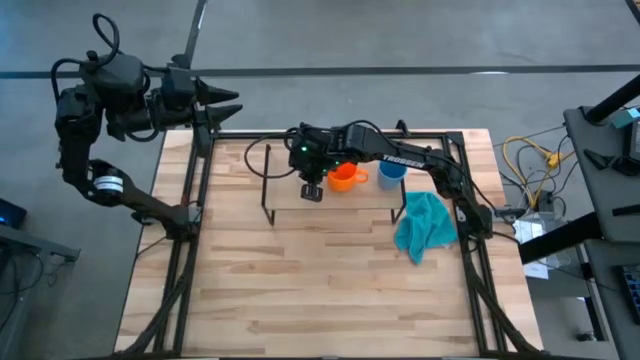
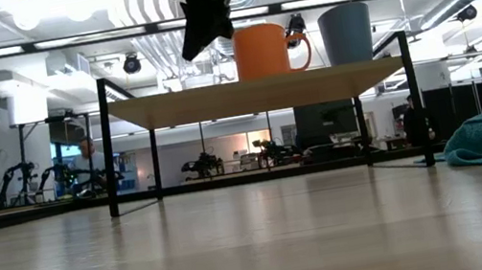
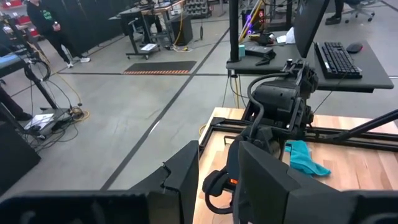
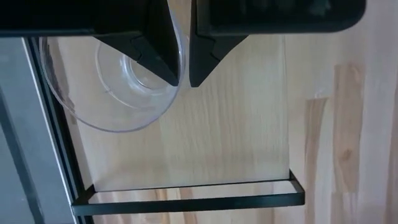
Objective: Stack small to large cups/mugs on shelf
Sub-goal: Put the transparent mug onto the shelf, then return to Home Position
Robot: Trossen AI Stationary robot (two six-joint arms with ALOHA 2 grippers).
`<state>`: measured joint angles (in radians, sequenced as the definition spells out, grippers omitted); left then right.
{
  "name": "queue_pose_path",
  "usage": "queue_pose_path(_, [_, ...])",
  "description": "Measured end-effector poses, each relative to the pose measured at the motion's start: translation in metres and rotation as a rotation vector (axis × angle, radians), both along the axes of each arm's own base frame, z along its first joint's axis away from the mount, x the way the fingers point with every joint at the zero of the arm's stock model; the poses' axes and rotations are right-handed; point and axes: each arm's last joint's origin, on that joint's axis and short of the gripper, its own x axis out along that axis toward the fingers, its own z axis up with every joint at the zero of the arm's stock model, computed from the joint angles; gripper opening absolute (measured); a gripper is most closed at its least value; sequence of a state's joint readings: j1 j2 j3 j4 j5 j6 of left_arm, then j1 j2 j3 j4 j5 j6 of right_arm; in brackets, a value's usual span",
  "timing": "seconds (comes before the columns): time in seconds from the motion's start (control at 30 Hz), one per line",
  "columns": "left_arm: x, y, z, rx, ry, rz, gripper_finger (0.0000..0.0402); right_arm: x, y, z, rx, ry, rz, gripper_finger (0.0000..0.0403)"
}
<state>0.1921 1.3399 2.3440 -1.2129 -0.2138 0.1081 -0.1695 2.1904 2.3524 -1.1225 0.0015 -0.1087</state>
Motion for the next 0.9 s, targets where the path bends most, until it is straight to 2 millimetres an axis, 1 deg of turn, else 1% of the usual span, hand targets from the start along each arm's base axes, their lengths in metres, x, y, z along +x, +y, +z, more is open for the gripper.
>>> queue_pose_path(0.13, [0.000, 0.000, 0.000, 0.000, 0.000, 0.000, 0.0101, -0.003, 0.002, 0.007, -0.002, -0.014, 0.002, 0.0029])
queue_pose_path(0.33, [0.000, 0.000, 0.000, 0.000, 0.000, 0.000, 0.0101, -0.015, 0.003, 0.028, -0.012, -0.068, 0.001, 0.0029])
queue_pose_path(0.53, [0.000, 0.000, 0.000, 0.000, 0.000, -0.002, 0.0101, -0.025, 0.009, 0.044, -0.014, -0.100, 0.007, 0.0029])
queue_pose_path(0.73, [0.001, 0.000, 0.000, -0.001, 0.001, -0.003, 0.0101, -0.048, 0.018, 0.077, -0.027, -0.185, 0.020, 0.0029])
queue_pose_path(0.9, [0.008, 0.002, -0.002, -0.004, 0.016, -0.003, 0.0101, -0.072, 0.023, 0.107, -0.027, -0.274, 0.012, 0.0029])
